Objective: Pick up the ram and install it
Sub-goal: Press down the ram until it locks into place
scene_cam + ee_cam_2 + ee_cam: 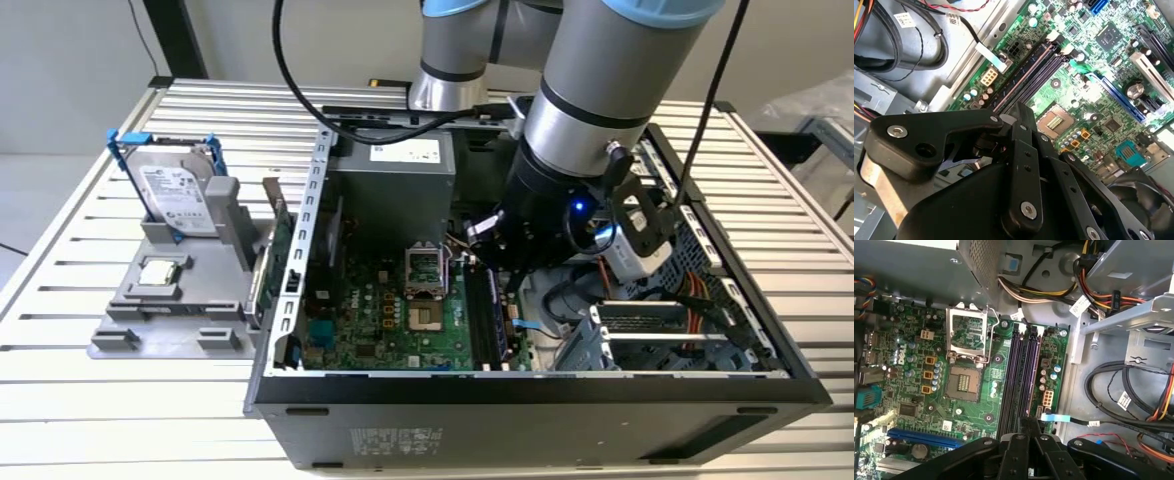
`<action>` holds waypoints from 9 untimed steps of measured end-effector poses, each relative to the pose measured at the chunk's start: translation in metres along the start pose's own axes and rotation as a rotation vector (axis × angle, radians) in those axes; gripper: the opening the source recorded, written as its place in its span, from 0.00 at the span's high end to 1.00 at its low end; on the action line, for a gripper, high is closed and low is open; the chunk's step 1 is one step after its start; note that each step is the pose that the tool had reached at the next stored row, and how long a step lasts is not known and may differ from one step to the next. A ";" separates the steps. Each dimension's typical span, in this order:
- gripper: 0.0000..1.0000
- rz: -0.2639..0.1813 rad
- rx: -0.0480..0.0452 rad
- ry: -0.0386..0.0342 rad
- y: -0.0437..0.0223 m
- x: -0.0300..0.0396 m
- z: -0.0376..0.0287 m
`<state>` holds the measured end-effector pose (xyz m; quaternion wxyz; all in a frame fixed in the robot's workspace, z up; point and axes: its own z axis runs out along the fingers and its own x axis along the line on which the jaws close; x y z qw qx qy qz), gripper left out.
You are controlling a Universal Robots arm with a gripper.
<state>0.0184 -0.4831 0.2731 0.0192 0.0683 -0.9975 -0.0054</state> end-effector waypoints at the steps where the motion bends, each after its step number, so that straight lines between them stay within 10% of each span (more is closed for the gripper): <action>1: 1.00 -0.005 0.0002 0.0001 0.0000 0.0000 0.0000; 9: 1.00 -0.048 0.0018 0.0007 0.0000 0.0000 0.0000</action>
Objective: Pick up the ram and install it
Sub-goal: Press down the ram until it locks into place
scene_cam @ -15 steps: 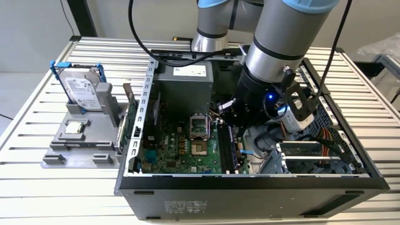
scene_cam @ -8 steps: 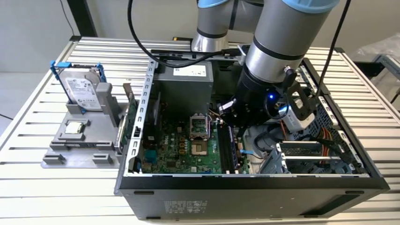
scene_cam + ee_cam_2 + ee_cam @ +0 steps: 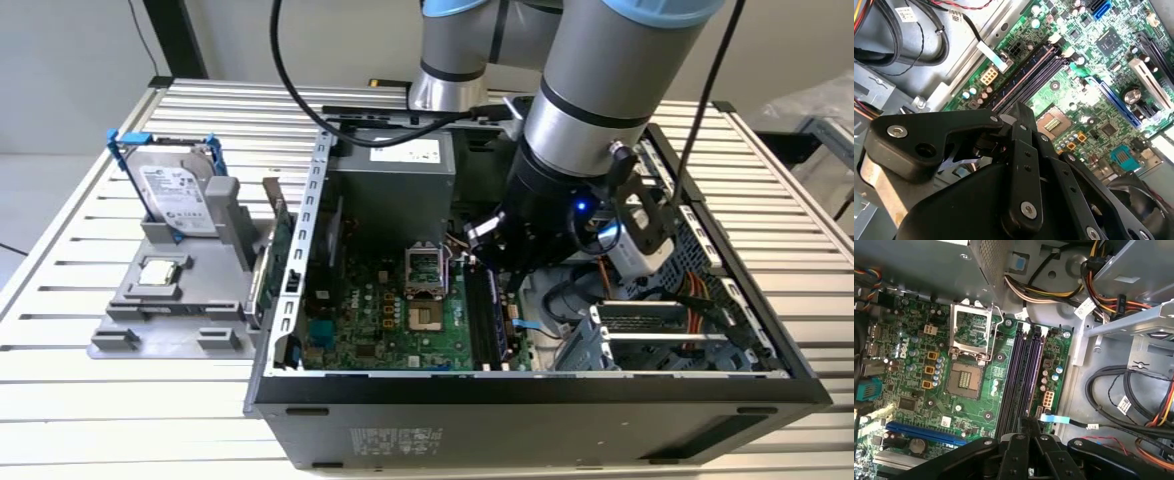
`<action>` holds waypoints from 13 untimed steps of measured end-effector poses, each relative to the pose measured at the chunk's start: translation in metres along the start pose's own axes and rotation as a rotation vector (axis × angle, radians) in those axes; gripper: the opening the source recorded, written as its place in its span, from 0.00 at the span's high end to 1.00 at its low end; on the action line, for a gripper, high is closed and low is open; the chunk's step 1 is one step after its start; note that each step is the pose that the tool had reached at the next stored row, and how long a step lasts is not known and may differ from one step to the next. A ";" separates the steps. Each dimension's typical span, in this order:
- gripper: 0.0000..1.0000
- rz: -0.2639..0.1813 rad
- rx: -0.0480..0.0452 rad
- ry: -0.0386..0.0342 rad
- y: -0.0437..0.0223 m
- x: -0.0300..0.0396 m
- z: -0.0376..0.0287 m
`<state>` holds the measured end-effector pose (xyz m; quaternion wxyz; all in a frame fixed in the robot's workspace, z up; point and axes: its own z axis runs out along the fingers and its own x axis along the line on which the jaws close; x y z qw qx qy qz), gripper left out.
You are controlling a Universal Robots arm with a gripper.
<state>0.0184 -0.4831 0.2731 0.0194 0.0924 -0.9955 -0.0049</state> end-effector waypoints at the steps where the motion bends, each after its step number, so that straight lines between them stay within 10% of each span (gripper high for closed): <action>1: 1.00 -0.005 0.0002 0.0001 0.0000 0.0000 0.0000; 13: 1.00 -0.069 0.0025 0.0009 0.0000 0.0000 0.0000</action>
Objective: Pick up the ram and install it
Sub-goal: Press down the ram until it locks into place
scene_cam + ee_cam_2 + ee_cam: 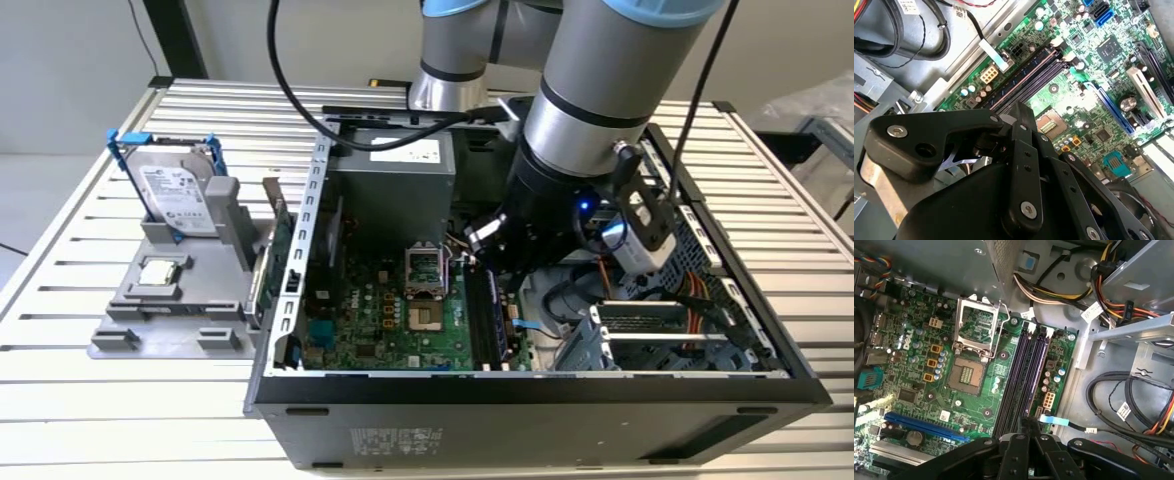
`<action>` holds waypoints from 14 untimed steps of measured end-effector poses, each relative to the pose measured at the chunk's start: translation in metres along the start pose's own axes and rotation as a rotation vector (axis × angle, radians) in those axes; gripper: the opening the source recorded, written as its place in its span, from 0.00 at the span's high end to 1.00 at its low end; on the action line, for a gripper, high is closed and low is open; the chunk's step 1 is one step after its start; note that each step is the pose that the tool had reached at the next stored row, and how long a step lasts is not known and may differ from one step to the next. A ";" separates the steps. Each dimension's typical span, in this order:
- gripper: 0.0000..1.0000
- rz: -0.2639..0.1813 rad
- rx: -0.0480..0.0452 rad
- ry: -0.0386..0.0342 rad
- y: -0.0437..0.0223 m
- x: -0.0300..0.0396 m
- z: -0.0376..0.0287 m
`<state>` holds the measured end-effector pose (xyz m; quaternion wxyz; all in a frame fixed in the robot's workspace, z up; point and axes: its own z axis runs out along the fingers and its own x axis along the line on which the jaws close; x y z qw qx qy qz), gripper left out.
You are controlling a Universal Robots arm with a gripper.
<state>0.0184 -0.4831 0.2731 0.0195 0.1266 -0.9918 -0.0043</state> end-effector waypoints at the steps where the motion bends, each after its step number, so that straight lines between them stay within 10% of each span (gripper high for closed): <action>1: 1.00 -0.006 0.0002 0.0001 0.0000 0.0000 0.0000; 14: 1.00 -0.106 0.0010 0.0005 0.0002 -0.0001 0.0000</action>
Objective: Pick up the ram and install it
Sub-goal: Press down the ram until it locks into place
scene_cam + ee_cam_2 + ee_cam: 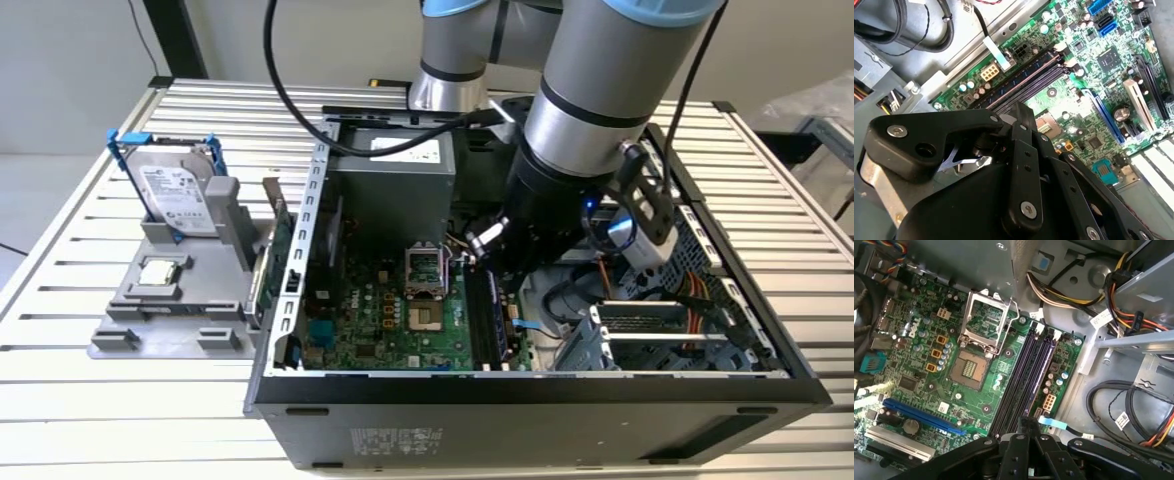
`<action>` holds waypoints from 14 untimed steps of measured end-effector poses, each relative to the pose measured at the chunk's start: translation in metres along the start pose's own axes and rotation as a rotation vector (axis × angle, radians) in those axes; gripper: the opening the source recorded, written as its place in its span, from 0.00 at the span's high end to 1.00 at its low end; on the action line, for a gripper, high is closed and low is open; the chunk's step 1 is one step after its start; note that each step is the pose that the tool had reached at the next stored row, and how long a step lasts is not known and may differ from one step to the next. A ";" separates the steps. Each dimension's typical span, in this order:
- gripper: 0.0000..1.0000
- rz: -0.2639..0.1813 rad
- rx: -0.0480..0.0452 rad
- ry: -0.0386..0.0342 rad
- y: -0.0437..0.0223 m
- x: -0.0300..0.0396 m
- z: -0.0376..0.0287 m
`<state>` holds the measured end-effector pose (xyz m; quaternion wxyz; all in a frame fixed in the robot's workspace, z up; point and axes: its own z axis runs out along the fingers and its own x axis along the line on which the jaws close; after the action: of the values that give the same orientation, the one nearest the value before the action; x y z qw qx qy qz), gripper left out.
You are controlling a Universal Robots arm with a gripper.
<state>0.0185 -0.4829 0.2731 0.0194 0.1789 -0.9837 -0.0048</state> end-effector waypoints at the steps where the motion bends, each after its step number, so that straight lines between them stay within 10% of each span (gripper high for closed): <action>1: 1.00 -0.008 -0.0008 -0.0002 0.0000 0.0001 -0.0001; 14: 1.00 -0.108 -0.0056 -0.0015 0.0003 -0.0001 0.0000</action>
<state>0.0184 -0.4826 0.2731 0.0189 0.2318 -0.9726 -0.0087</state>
